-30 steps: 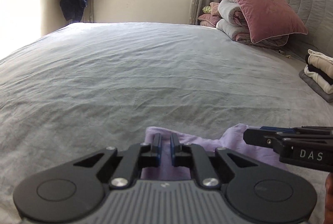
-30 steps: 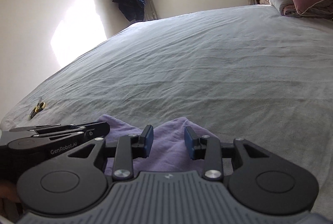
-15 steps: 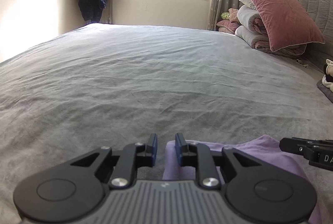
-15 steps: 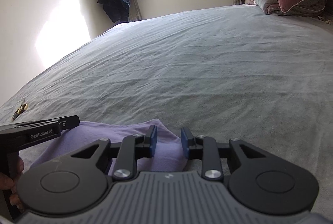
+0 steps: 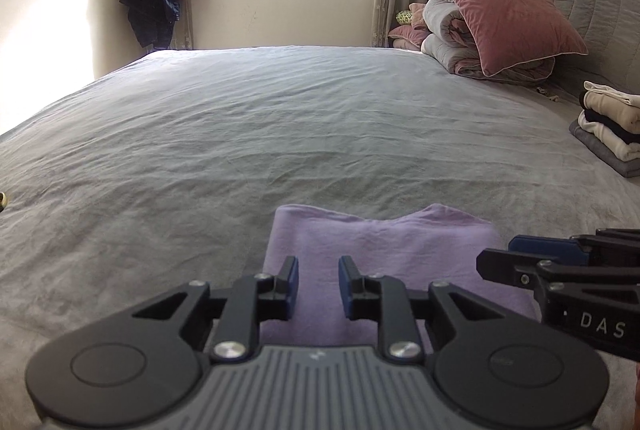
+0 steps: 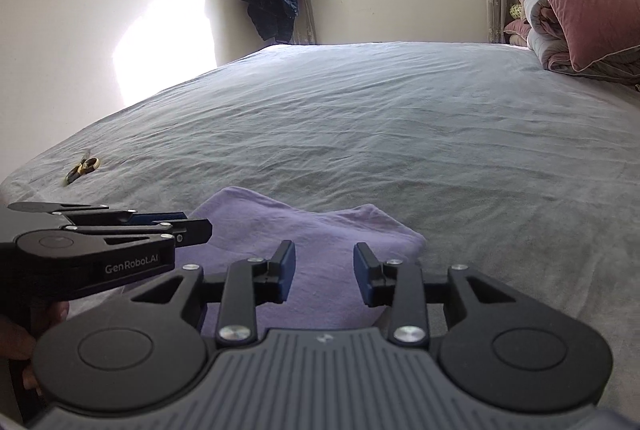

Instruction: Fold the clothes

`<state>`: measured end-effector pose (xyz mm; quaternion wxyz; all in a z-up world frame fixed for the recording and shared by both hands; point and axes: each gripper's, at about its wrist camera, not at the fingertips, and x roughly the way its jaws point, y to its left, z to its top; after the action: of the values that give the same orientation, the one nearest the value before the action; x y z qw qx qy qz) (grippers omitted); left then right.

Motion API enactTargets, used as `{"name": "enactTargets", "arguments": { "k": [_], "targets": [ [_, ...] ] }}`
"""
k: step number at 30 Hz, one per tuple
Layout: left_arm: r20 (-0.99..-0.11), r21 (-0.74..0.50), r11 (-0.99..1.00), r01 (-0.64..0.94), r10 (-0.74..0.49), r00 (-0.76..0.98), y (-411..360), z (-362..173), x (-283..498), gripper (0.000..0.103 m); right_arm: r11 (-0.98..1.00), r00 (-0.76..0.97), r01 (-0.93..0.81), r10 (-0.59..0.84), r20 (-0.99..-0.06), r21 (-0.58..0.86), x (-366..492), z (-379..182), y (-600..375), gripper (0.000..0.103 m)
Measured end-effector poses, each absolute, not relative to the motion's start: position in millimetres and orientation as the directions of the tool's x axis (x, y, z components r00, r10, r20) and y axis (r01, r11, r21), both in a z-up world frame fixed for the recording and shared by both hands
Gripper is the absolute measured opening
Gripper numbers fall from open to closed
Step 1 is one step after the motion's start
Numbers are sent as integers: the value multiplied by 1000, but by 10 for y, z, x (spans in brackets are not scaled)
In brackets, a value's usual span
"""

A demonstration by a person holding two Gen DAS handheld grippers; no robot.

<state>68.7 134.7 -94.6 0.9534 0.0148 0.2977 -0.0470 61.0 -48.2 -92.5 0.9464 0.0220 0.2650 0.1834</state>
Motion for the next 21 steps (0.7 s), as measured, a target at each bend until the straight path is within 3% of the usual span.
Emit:
{"name": "enactTargets", "arguments": {
  "k": [15, 21],
  "targets": [
    [-587, 3, 999, 48, -37, 809, 1442, -940, 424, 22, 940, 775, -312, 337, -535, 140, 247, -1093, -682, 39],
    [-604, -25, 1000, 18, -29, 796, 1524, -959, 281, 30, 942, 777, -292, 336, -533, 167, 144, -1121, -754, 39]
  ]
}}
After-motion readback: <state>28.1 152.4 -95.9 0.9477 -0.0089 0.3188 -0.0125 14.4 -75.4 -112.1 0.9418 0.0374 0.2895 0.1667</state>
